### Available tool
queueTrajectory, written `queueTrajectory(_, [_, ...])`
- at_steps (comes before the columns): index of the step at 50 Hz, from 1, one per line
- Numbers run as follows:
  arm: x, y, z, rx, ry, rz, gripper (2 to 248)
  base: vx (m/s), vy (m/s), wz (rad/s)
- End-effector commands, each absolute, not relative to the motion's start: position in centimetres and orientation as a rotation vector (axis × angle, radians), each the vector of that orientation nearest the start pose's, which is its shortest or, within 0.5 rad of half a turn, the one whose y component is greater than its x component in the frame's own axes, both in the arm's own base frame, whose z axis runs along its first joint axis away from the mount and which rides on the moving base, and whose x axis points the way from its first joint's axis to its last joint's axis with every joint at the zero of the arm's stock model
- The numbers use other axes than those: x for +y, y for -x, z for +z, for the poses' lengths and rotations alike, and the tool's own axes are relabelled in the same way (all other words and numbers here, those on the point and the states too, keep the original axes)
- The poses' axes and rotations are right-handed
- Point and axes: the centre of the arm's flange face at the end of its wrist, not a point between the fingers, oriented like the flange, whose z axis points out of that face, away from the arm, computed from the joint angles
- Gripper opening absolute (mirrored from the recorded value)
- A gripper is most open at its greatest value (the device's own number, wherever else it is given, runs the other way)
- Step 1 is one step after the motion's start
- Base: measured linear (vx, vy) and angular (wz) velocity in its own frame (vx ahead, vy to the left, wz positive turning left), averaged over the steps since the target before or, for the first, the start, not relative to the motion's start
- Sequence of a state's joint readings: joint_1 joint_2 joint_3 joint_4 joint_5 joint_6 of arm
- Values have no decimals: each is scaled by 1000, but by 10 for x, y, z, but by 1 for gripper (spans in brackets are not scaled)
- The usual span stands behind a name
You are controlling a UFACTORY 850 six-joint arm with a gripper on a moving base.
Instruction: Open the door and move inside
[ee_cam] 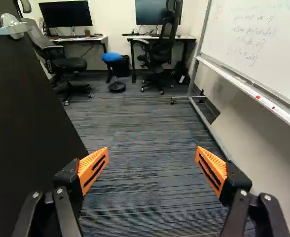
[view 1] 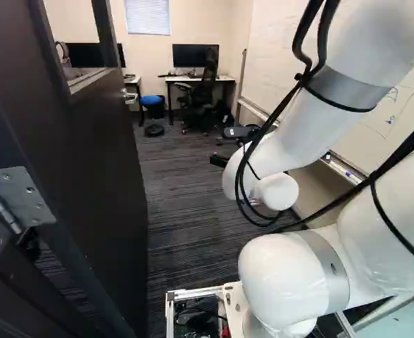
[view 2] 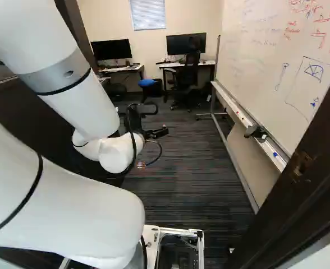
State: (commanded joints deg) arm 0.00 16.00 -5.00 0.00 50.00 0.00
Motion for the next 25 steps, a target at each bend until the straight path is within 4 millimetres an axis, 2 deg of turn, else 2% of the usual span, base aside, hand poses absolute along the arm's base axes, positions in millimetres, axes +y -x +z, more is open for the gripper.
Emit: queueTrajectory(25, [0, -270, 366, 0, 2558, -1824, 247, 151, 2, 218])
